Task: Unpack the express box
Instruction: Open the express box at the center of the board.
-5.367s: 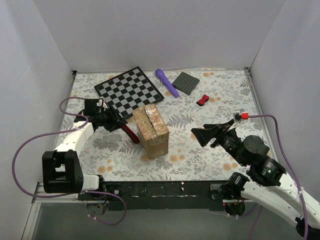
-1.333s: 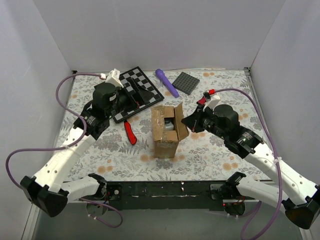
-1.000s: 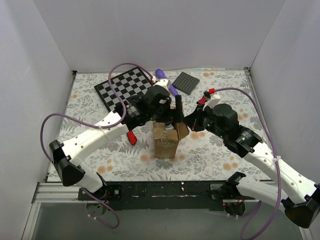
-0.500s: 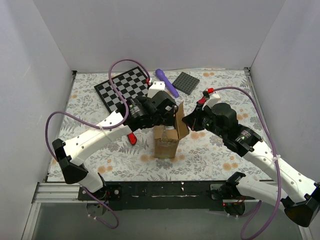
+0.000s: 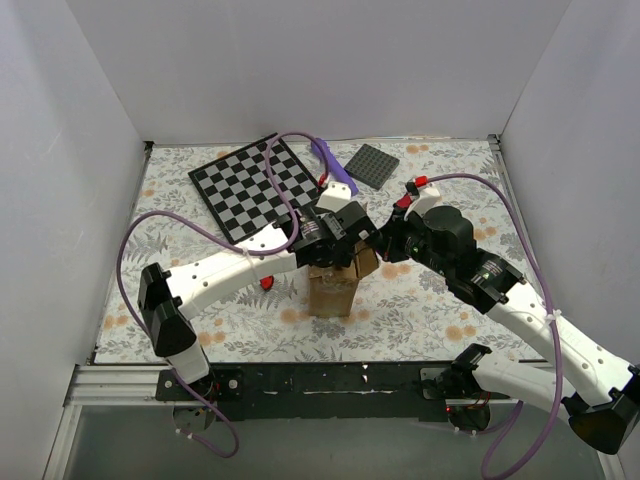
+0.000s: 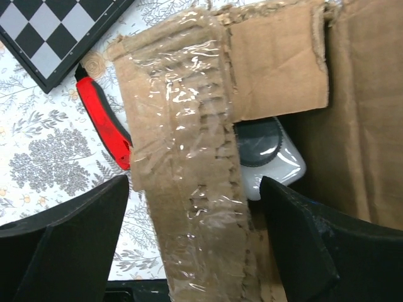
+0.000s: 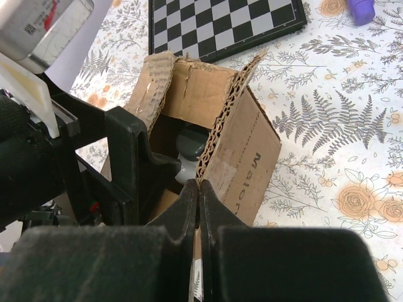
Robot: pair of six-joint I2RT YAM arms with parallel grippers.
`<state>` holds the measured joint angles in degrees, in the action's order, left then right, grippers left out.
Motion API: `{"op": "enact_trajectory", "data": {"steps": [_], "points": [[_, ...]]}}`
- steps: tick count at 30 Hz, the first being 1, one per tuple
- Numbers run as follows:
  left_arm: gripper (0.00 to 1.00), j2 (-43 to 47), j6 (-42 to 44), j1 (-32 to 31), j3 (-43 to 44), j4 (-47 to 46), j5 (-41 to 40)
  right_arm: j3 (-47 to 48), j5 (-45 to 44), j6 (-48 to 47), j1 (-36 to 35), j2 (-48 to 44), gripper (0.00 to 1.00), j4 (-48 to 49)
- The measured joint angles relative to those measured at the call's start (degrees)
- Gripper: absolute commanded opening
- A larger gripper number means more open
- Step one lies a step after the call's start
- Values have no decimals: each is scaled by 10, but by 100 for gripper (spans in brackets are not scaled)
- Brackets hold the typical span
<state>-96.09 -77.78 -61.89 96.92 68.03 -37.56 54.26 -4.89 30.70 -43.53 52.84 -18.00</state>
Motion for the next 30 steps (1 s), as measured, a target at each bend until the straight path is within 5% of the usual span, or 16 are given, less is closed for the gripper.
{"op": "enact_trajectory", "data": {"steps": [7, 17, 22, 27, 28, 29, 30], "points": [[62, 56, -8, 11, -75, -41, 8, 0, 0, -5, -1, -6, 1, -7], [33, 302, -12, 135, -261, -223, 162, -11, 5, -10, -1, -27, 1, -11], [0, 311, -17, 153, -301, -294, 214, -24, 3, -15, 0, -40, 1, -6], [0, 360, -32, 175, -386, -417, 286, -42, -3, -25, 2, -64, 1, -2], [0, 367, -34, 177, -397, -429, 292, -44, -4, -26, 2, -71, 4, -3], [0, 378, -39, 179, -418, -454, 304, -46, -5, -29, 2, -77, 25, -8], [0, 390, -45, 180, -438, -476, 312, -46, -5, -31, 2, -82, 34, -13]]}}
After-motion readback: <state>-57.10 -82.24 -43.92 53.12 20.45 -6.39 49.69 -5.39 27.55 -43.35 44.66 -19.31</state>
